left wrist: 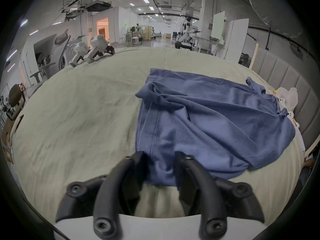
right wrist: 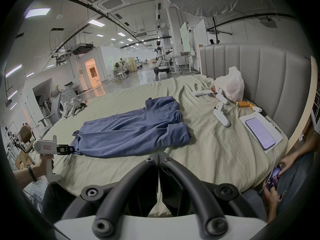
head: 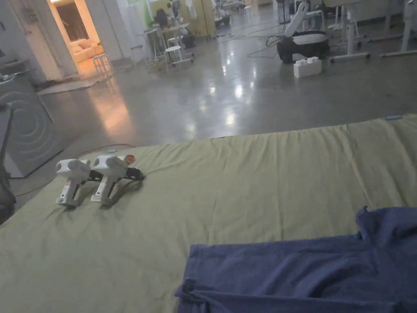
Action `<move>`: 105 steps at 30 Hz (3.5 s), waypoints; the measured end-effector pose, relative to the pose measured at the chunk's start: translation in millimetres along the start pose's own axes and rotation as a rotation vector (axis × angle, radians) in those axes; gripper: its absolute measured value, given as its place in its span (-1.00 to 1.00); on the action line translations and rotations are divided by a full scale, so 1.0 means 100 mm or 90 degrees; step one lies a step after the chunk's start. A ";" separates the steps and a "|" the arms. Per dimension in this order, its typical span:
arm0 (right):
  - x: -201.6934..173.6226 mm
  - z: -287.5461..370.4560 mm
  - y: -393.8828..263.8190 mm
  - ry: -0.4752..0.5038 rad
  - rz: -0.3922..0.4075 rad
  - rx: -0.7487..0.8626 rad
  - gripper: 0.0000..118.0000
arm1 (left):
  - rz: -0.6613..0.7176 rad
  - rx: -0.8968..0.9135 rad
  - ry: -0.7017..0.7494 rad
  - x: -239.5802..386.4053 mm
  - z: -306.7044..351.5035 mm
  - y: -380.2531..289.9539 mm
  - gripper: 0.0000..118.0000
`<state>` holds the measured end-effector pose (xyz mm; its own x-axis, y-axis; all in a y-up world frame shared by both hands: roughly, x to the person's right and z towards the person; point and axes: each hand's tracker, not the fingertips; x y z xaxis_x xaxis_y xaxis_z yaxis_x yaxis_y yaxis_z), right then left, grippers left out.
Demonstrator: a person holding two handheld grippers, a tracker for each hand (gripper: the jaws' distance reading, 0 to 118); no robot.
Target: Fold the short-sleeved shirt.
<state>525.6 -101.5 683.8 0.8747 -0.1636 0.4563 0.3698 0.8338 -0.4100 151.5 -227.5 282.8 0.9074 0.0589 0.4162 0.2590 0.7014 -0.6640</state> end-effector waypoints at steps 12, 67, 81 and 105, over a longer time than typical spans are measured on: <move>0.71 -1.49 0.23 -0.041 -0.054 -0.096 0.17 | -0.092 -0.056 0.026 0.18 -0.12 0.06 -0.90; 0.36 0.36 0.14 -0.045 0.052 0.032 0.13 | -0.062 0.245 0.062 -0.51 2.74 -0.33 0.42; -0.45 0.95 0.46 0.020 0.121 0.249 -0.22 | -0.101 0.452 0.031 0.31 3.60 -0.09 -0.35; -0.44 0.36 0.16 0.009 0.126 0.102 -1.00 | 0.071 0.106 -0.165 -0.07 1.49 0.44 -0.21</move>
<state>481.8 -61.9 686.0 0.9296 0.0050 0.3686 0.1377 0.9228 -0.3598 107.0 -90.7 343.1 0.8069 0.3057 0.5055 0.0859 0.7859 -0.6123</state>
